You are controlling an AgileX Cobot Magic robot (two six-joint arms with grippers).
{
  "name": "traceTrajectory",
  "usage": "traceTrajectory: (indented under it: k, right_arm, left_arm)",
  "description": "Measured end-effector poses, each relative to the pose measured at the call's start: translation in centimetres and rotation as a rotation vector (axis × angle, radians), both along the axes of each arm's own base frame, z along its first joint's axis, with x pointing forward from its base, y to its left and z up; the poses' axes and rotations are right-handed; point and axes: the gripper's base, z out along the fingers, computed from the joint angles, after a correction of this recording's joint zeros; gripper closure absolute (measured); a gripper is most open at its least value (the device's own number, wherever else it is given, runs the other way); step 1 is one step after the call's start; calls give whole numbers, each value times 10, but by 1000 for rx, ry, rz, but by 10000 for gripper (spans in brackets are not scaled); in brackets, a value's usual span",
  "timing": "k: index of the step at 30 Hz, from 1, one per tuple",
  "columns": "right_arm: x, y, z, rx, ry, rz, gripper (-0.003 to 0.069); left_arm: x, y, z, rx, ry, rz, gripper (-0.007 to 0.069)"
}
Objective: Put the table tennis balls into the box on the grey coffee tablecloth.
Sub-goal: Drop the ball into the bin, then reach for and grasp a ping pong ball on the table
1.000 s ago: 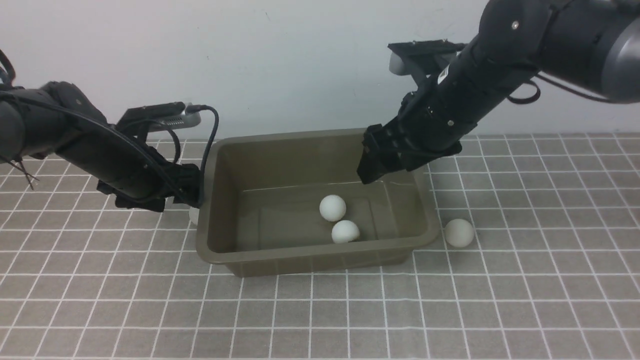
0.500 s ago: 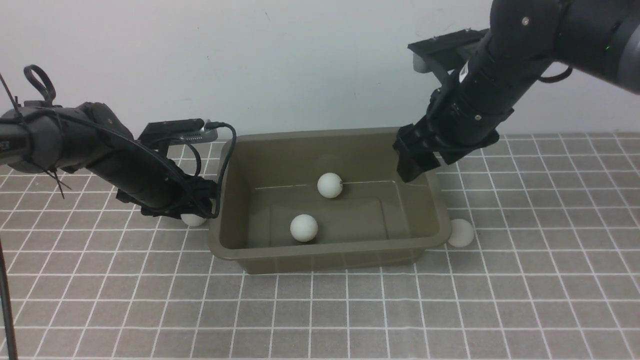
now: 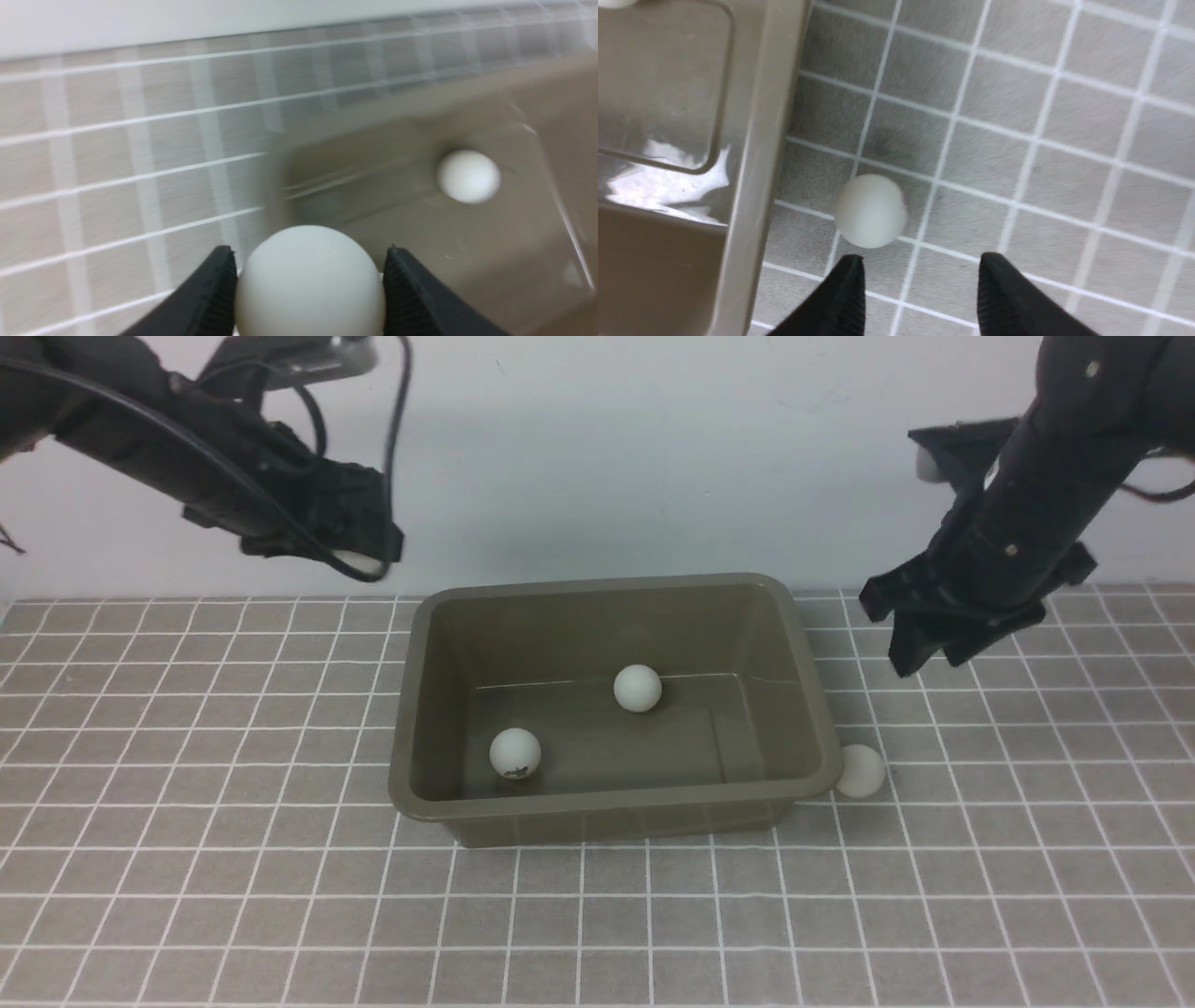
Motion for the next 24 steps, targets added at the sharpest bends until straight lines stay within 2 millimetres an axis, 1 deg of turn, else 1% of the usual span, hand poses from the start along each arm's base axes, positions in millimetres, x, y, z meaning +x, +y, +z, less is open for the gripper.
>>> traceTrajectory:
  k: [1, 2, 3, 5, 6, 7, 8, 9, 10, 12, 13, 14, 15, 16, 17, 18, 19, 20, 21, 22, 23, 24]
  right_arm:
    - [3, 2, -11, 9, 29, -3, 314]
    - [5, 4, -22, 27, 62, -9, 286]
    - [8, 6, -33, 36, 91, -13, 266]
    - [11, 9, -51, 57, 137, -23, 217]
    - [12, 10, -54, 62, 146, -25, 206]
    - [14, 12, -66, 73, 174, -31, 165]
    - [15, 13, -73, 74, 190, -33, 139]
    - [15, 13, -75, 75, 195, -34, 132]
    - [16, 13, -80, 74, 205, -35, 112]
    - [17, 13, -88, 73, 221, -37, 103]
    - [17, 13, -91, 71, 226, -38, 109]
    - [18, 13, -95, 69, 229, -39, 127]
    - [19, 13, -97, 67, 228, -39, 148]
    - [19, 13, -99, 62, 228, -38, 187]
    - [20, 12, -101, 48, 220, -35, 290]
    - [20, 12, -101, 46, 221, -34, 304]
    - [20, 10, -97, 33, 211, -30, 301]
    - [19, 8, -91, 27, 200, -29, 295]
    - [19, 7, -86, 28, 191, -33, 296]
    - [17, 4, -74, 36, 168, -41, 296]
    - [15, 3, -58, 49, 136, -51, 296]
    - [11, 2, -39, 77, 102, -82, 296]
  left_arm:
    - [-1, -15, -5, 24, 4, -47, 272]
    - [-1, -25, -10, 46, 9, -78, 272]
    - [-1, -40, -18, 67, 21, -117, 272]
    - [-3, -60, -30, 91, 42, -164, 272]
    - [-2, -62, -33, 95, 47, -167, 272]
    - [-2, -77, -46, 103, 73, -191, 258]
    - [-3, -86, -55, 108, 93, -208, 209]
    - [-3, -90, -58, 110, 100, -214, 193]
    - [-3, -94, -62, 116, 105, -224, 136]
    - [-1, -97, -60, 121, 99, -222, 59]
    - [1, -97, -54, 114, 89, -209, 29]
    - [3, -97, -44, 105, 75, -194, 15]
    - [4, -96, -39, 97, 70, -184, 17]
    - [5, -94, -30, 88, 66, -171, 29]
    - [5, -90, -11, 77, 55, -151, 85]
    - [5, -89, -10, 78, 55, -152, 96]
    - [1, -81, 14, 87, 36, -142, 221]
    - [-4, -72, 31, 106, 19, -134, 367]
    - [-6, -66, 39, 122, 13, -128, 429]
    - [-11, -56, 51, 137, -1, -110, 510]
    - [-14, -50, 58, 143, -9, -94, 542]
    - [-21, -37, 71, 147, -24, -58, 585]
